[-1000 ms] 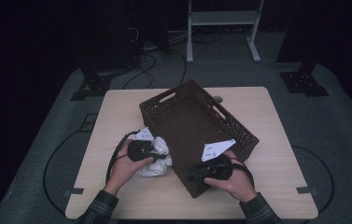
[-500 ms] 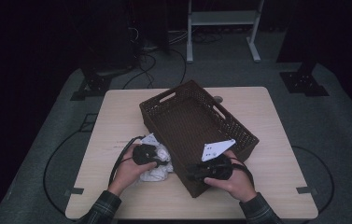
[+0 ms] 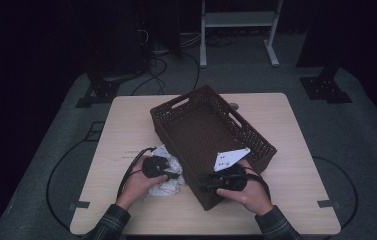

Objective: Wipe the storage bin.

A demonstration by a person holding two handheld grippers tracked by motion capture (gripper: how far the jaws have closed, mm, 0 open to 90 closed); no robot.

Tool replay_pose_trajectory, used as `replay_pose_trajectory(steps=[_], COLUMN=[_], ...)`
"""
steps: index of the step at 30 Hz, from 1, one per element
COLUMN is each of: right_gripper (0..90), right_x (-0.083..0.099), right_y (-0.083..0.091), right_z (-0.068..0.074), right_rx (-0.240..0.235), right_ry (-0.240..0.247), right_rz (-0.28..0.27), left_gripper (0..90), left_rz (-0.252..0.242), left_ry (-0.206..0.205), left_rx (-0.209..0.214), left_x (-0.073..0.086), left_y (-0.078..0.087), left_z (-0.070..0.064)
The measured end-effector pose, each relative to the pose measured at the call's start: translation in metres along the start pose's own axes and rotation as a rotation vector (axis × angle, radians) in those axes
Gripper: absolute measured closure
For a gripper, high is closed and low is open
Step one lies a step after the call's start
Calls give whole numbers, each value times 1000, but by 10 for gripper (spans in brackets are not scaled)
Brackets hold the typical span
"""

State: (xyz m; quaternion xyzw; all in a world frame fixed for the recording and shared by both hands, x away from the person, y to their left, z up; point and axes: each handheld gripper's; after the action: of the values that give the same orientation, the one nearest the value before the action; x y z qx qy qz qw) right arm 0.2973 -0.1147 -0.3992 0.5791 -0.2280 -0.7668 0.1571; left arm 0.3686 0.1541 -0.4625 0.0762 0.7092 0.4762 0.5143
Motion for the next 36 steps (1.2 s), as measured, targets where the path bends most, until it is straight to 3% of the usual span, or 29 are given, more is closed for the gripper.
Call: replay_pose_trajectory(steps=[5, 8, 14, 19, 24, 36], right_gripper=[663, 661, 658, 658, 656, 657], right_x=[-3, -4, -15, -11, -6, -5], right_y=[-2, -2, -4, -5, -4, -5], right_z=[-4, -6, -6, -7, -11, -10], right_rx=[-4, -8, 9, -1, -32, -24], right_ry=[-6, -5, 5, -1, -3, 6], right_rz=[3, 7, 69, 40, 6, 4], left_gripper=[686, 687, 687, 687, 687, 685], left_rz=[-64, -73, -106, -155, -140, -66], left_ry=[-14, -27, -41, -30, -46, -66], left_rx=[7, 4, -1, 11, 10, 28], left_x=[-7, -11, -19, -23, -24, -17], left_y=[12, 16, 26, 38, 35, 13], left_z=[-2, -4, -6, -7, -9, -16])
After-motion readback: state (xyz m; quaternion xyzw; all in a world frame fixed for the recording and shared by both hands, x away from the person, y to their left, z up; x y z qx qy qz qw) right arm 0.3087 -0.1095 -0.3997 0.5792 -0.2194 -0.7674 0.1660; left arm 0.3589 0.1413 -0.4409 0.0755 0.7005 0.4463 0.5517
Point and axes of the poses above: each handheld gripper's, and its own axes: y roughly backward along the jaws, x roughly out of its underside, z roughly to its left, and after that the axes turned 9 degrees about -x, right-handed
